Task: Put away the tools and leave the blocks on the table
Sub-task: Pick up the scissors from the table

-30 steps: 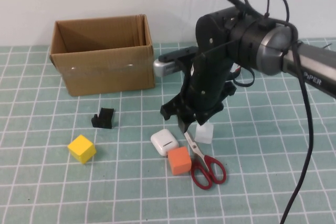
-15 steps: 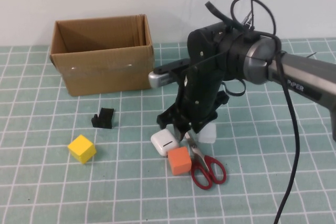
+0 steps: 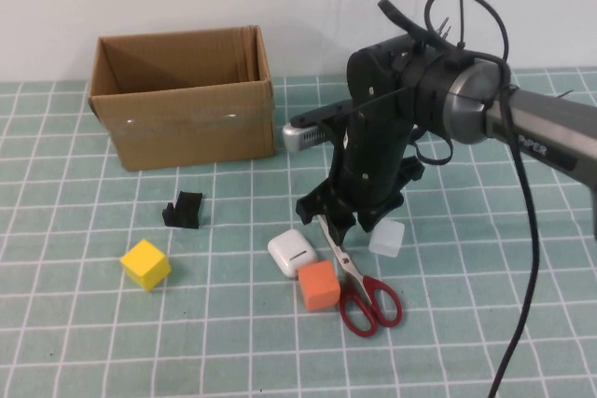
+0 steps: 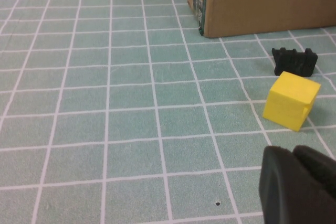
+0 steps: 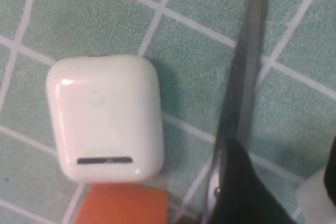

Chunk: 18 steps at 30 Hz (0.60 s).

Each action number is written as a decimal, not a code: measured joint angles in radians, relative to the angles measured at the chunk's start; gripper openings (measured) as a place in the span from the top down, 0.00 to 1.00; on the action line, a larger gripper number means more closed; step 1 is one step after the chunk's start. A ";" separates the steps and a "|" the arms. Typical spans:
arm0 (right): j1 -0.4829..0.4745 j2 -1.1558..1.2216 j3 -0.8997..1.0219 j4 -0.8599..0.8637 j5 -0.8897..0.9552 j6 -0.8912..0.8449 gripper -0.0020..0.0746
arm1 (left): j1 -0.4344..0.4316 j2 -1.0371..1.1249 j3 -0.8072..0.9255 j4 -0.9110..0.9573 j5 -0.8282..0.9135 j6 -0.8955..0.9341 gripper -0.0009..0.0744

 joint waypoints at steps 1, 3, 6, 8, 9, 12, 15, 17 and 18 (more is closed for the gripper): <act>0.000 0.009 0.000 -0.001 0.000 0.001 0.59 | 0.000 0.000 0.000 0.000 0.000 0.000 0.99; 0.004 0.026 0.000 -0.005 0.000 0.002 0.59 | 0.000 0.000 0.000 0.000 0.000 0.000 0.99; 0.025 0.029 -0.006 -0.020 -0.001 0.002 0.59 | 0.000 0.000 0.000 0.000 0.000 0.000 0.99; 0.041 0.032 -0.006 -0.020 -0.006 0.003 0.59 | 0.000 0.000 0.000 0.000 0.000 0.000 0.99; 0.046 0.033 -0.006 -0.020 -0.010 0.003 0.59 | 0.000 0.000 0.000 0.000 0.000 0.000 0.99; 0.055 0.035 -0.006 -0.020 -0.023 0.016 0.59 | 0.000 0.000 0.000 0.000 0.000 0.000 0.99; 0.055 0.037 -0.007 -0.023 -0.022 0.034 0.59 | 0.000 0.000 0.000 0.000 0.000 0.000 0.99; 0.055 0.039 -0.007 -0.034 -0.022 0.054 0.59 | 0.000 0.000 0.000 0.000 0.000 0.000 0.99; 0.057 0.039 -0.007 -0.039 -0.022 0.064 0.59 | 0.000 0.000 0.000 0.000 0.000 0.000 0.99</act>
